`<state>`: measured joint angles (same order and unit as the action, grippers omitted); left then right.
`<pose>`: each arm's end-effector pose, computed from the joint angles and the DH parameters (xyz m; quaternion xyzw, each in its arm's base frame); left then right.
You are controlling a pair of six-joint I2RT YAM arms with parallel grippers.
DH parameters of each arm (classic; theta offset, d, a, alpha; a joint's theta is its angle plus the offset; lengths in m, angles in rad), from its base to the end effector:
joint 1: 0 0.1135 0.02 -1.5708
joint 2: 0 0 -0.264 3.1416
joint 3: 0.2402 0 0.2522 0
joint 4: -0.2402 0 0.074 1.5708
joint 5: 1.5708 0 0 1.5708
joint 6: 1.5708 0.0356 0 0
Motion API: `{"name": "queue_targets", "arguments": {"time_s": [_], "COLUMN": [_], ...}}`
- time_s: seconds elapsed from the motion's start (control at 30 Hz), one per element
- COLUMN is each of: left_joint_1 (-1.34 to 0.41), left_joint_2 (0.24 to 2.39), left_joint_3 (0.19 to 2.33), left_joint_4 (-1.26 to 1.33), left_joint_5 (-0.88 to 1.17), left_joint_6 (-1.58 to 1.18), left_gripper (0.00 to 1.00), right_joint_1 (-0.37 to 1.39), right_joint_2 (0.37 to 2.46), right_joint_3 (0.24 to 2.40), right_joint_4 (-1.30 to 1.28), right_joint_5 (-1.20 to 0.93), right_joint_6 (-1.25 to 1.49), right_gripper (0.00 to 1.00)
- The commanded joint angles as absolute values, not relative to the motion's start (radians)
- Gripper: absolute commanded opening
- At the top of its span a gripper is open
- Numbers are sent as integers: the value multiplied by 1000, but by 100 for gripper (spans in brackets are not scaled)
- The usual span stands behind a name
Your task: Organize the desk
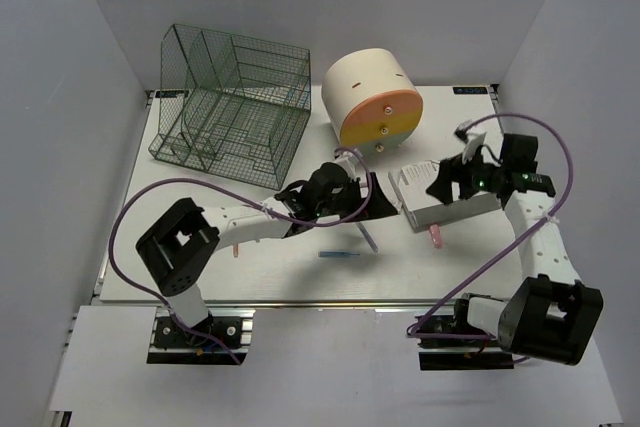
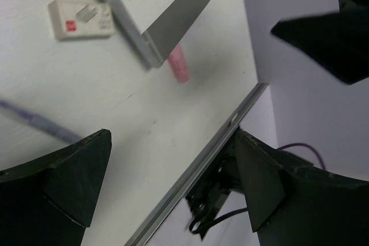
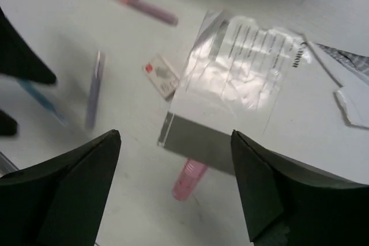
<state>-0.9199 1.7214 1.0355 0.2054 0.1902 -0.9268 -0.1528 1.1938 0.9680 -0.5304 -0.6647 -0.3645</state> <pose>0.2272 -0.3094 0.2154 0.0463 0.8514 -0.4607 0.2466 0.2496 -0.0162 0.2926 -0.2202 0.8494 0.1938 0.4386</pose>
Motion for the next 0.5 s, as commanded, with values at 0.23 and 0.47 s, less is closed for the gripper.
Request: {"name": "queue_targets", "arguments": {"time_s": [0.23,0.47], "left_joint_1": [-914,-904], "left_joint_2": [1435,1290], "left_joint_3": [938,838], "left_joint_4": [12,-29], "left_joint_5": [91,58], "left_joint_6": [-818,-818], "left_gripper": [98,98], "right_joint_1": [-74,-18], "right_joint_2": [884,859], "right_joint_3": [574,411], "right_joint_4": [-565,-332], "right_joint_5": [-723,-598], "right_joint_6": [-1235,-1227], "right_gripper": [89,89]}}
